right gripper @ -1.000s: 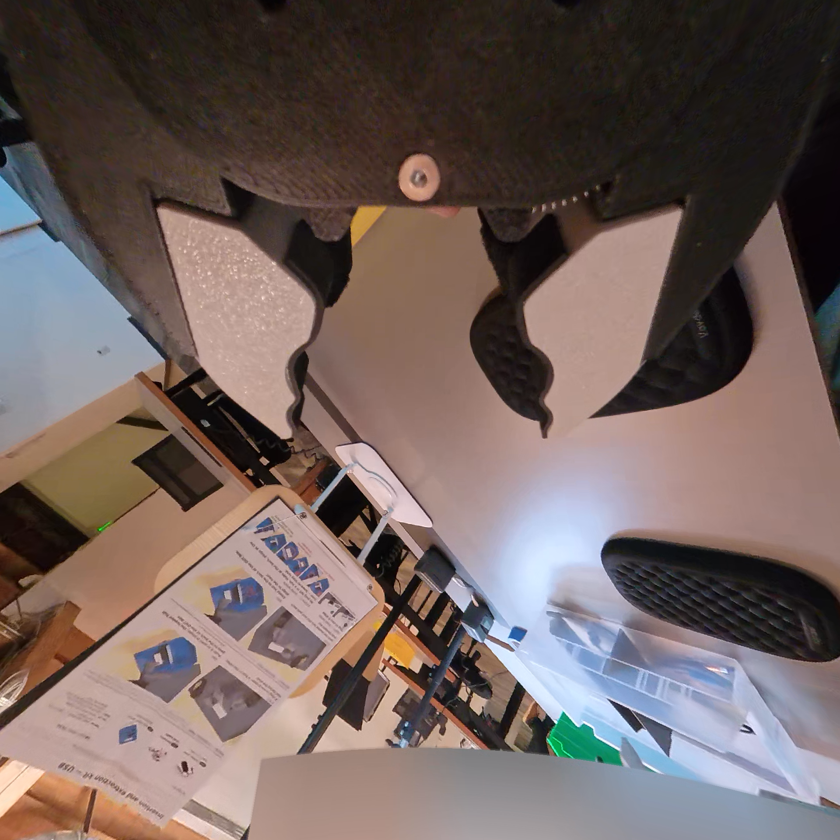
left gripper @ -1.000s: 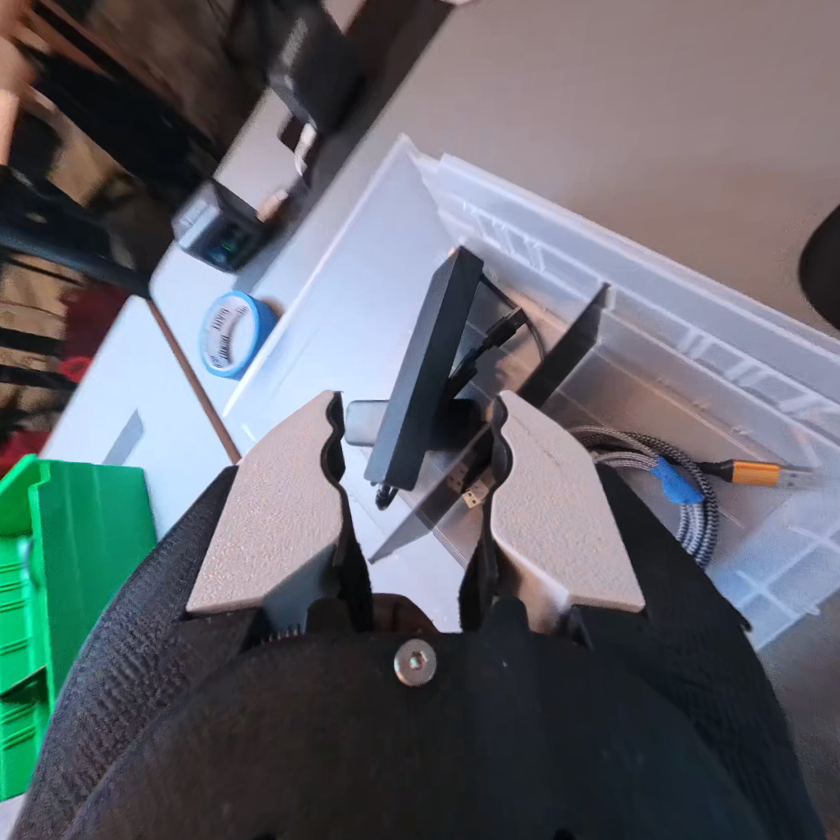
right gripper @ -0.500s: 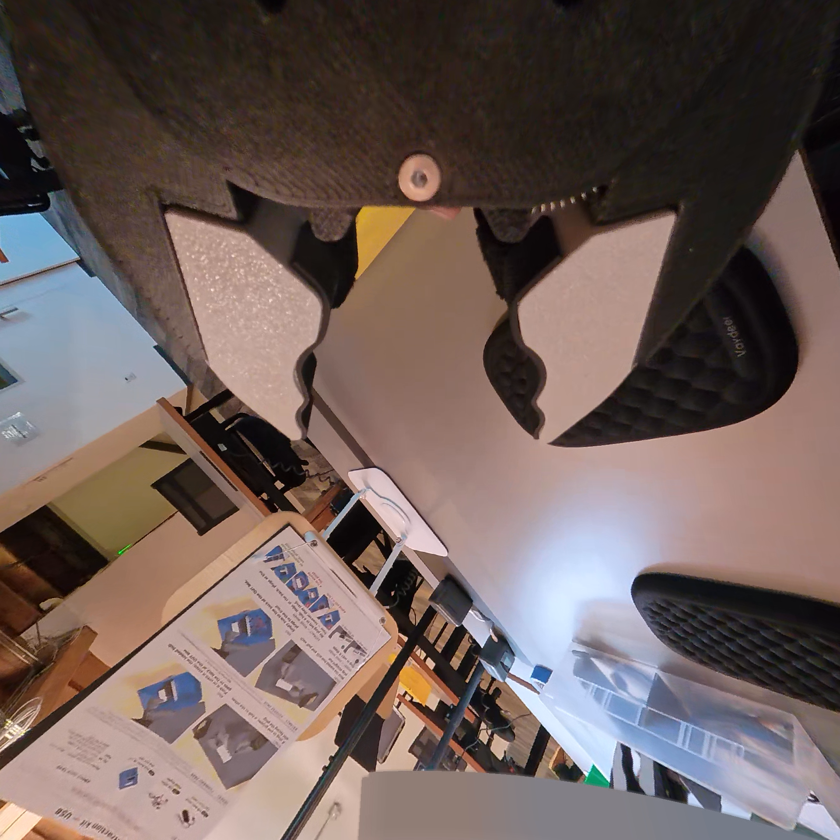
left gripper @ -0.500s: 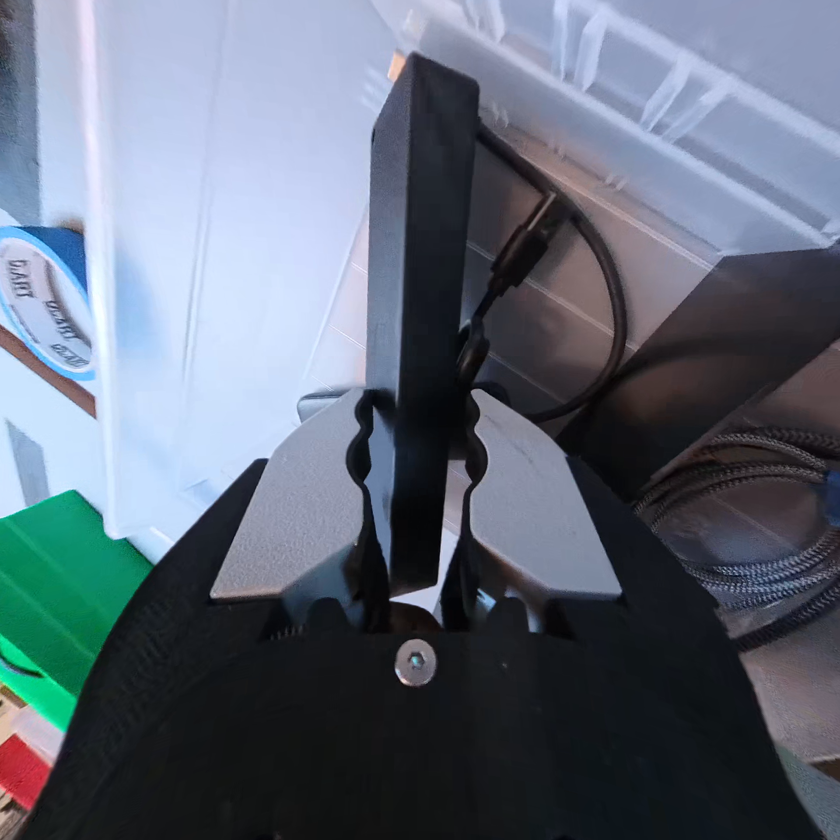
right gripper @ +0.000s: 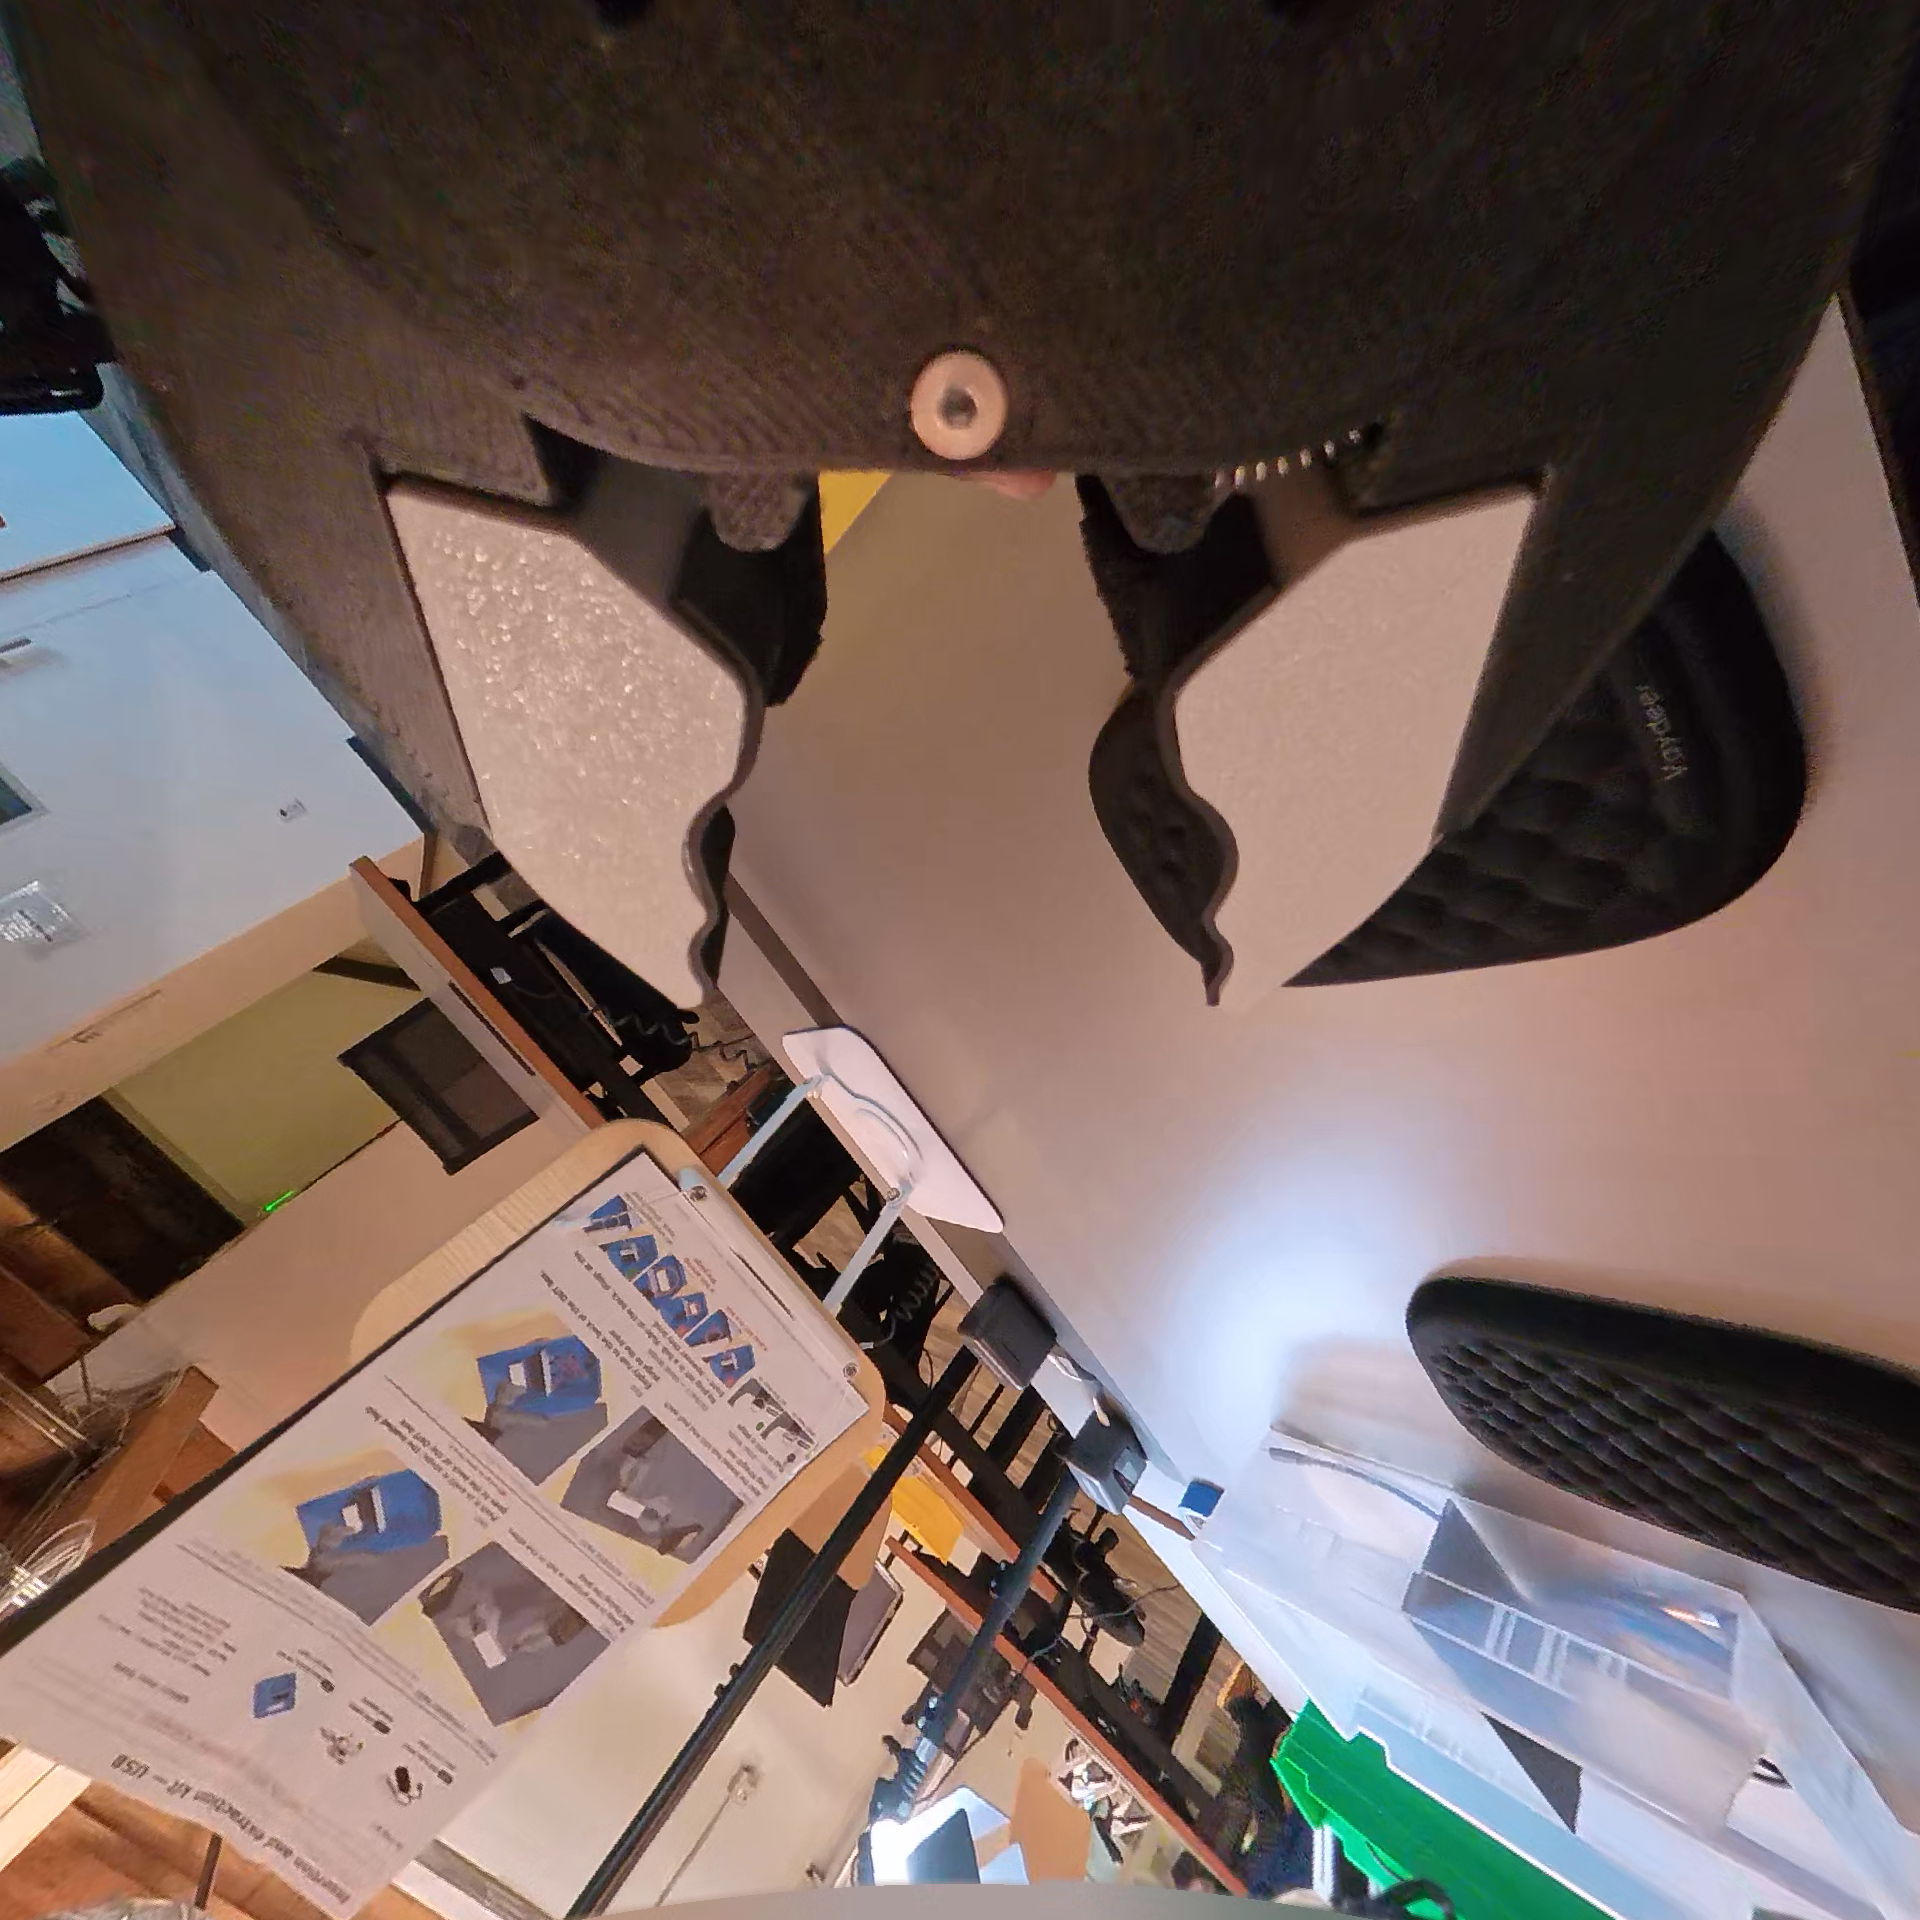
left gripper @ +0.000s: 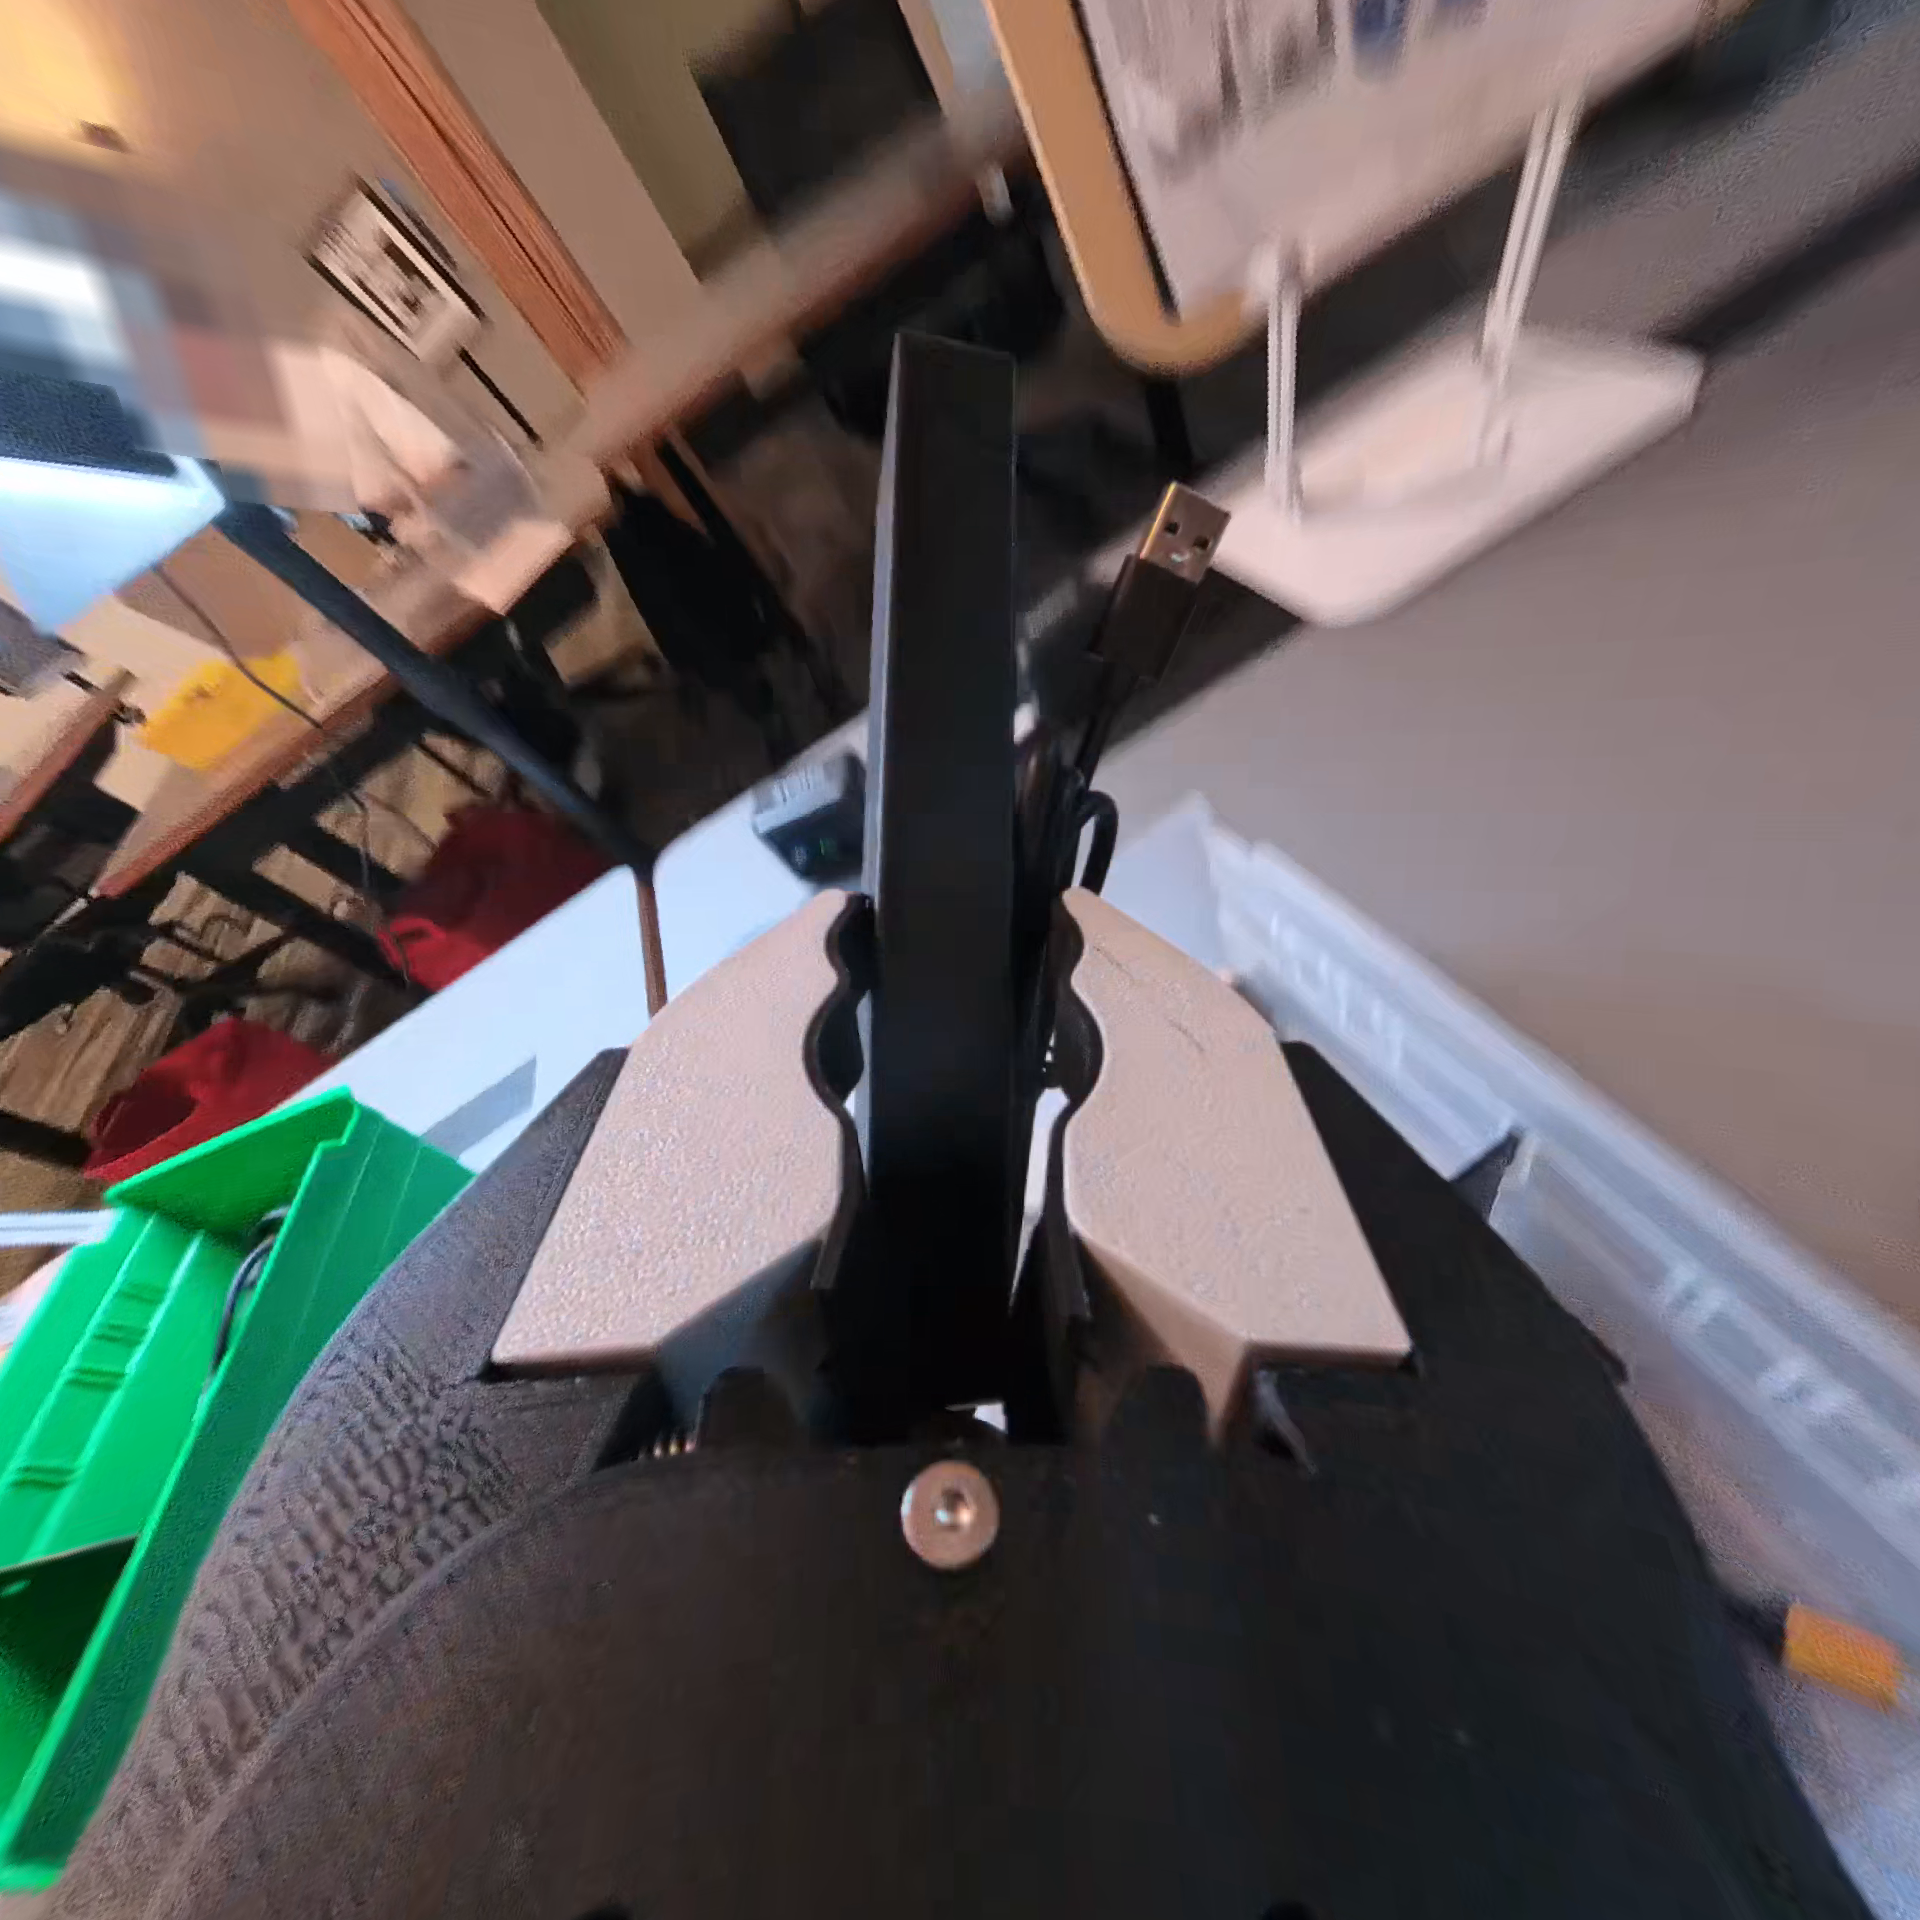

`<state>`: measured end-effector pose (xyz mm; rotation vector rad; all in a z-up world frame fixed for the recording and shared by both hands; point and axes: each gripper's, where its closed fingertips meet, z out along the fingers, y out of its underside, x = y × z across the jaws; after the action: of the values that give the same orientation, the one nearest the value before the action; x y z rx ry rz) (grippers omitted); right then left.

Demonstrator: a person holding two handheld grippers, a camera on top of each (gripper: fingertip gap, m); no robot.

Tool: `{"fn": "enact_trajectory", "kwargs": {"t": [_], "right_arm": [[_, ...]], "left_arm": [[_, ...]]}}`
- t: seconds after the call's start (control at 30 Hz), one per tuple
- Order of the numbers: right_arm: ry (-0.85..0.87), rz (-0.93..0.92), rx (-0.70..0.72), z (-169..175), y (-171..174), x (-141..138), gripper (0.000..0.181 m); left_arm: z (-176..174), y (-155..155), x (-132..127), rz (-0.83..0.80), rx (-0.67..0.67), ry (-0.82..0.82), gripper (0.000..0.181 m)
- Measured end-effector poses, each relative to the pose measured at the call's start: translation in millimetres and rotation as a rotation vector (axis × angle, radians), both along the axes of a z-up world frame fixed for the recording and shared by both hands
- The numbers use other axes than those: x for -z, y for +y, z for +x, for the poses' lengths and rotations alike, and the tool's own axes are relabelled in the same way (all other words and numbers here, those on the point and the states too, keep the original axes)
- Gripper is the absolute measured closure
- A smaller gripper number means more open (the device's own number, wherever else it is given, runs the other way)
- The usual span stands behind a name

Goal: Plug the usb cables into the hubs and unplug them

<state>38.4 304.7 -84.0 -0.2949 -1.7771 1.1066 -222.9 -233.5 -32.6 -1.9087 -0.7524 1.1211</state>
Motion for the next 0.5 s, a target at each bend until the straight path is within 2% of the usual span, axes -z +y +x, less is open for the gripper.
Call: {"fn": "enact_trajectory", "kwargs": {"t": [0.13, 0.23, 0.33, 0.5], "right_arm": [[0.014, 0.002, -0.038, -0.3, -13.3, -3.1, 0.095], [0.012, 0.010, -0.072, -1.2, -24.8, -3.0, 0.095], [-0.006, 0.037, -0.053, -2.3, -23.1, 0.8, 0.094], [0.029, 0.002, -0.035, 2.2, -14.4, -7.4, 0.096]], "left_arm": [[30.5, 20.5, -58.4, 0.357, 0.099, 0.201, 0.148], [56.8, 42.2, -85.0, 0.580, 0.224, 0.268, 0.148], [62.4, 48.8, -90.8, 0.604, 0.255, 0.270, 0.148], [61.6, 47.4, -84.3, 0.578, 0.252, 0.237, 0.148]]}}
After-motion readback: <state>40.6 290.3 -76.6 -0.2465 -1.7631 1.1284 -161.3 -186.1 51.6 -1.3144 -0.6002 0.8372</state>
